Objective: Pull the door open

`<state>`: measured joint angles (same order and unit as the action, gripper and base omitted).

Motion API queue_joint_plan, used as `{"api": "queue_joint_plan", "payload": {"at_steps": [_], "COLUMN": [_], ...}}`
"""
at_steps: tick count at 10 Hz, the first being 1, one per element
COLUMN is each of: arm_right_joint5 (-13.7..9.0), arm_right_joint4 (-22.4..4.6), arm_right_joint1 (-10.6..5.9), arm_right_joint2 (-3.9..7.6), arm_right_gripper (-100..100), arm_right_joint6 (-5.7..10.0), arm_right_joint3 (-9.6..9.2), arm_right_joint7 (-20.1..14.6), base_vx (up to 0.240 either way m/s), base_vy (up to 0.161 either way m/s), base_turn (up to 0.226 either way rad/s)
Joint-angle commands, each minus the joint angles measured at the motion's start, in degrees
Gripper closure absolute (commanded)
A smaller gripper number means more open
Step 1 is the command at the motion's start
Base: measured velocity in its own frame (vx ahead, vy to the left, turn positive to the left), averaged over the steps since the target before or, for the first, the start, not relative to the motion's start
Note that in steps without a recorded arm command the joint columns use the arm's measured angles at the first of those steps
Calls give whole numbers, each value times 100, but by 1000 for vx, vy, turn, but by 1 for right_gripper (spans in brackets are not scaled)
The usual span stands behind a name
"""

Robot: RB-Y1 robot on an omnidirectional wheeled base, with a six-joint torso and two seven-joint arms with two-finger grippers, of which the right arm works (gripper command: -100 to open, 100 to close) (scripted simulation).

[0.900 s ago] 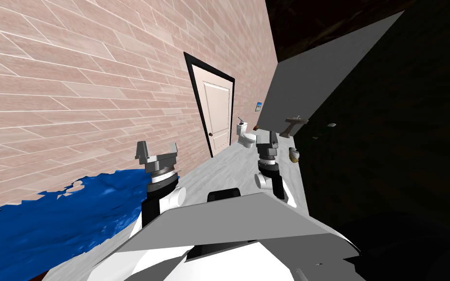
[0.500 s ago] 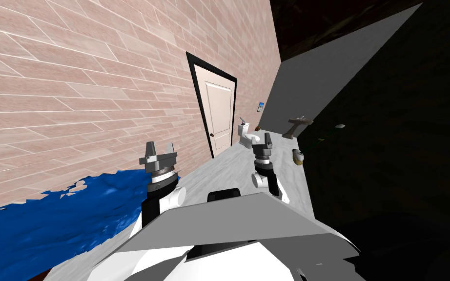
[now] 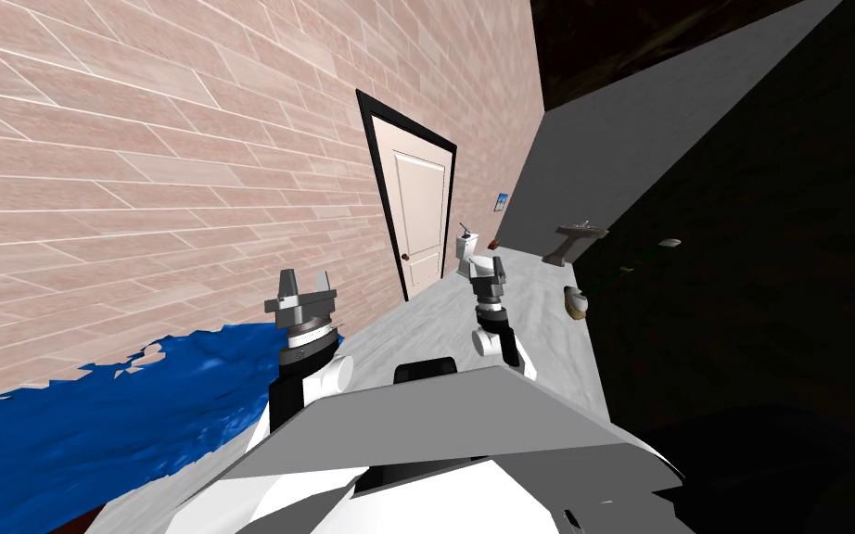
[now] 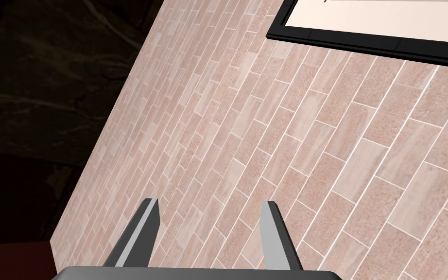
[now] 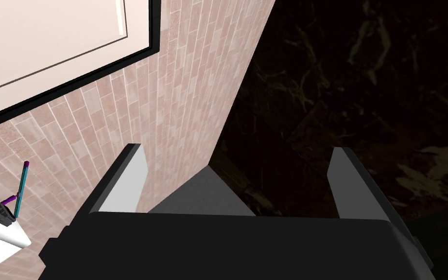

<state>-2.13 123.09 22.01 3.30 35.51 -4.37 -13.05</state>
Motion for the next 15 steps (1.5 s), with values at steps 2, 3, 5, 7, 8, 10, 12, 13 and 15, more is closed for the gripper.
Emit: {"api": "queue_joint_plan", "payload": {"at_steps": [2,3,5,7,8,10,12,13,15], "arm_right_joint5": [-199,-275,-427,-604,-692,-869,-1064,-1161,-1356], "arm_right_joint4": [-331,-459,-714,-1010,-1158,-1455,-1782,-1946,-2274], "arm_right_joint1": [-144,-195,-298,-418,-478,-598,-730,-797,-929], "arm_right_joint2": [108,147,225,312,356,444,538,585,680], "arm_right_gripper": [-100,-100,-100,-100,-100,-100,-100,-100,-100], "arm_right_joint6": [87,123,193,276,317,399,490,536,627], "arm_right_joint3": [-179,-257,-413,-594,-685,-866,-1066,-1166,-1366], "arm_right_joint7": [-304,-418,-647,-913,-1046,-1311,-1605,-1752,-2045], "base_vx": [76,87,87,98,87,94,102,111,96], "base_vy": [14,25,24,14,31,18,19,17,29], "base_turn": [51,61,56,65,68,67,72,64,78]}}
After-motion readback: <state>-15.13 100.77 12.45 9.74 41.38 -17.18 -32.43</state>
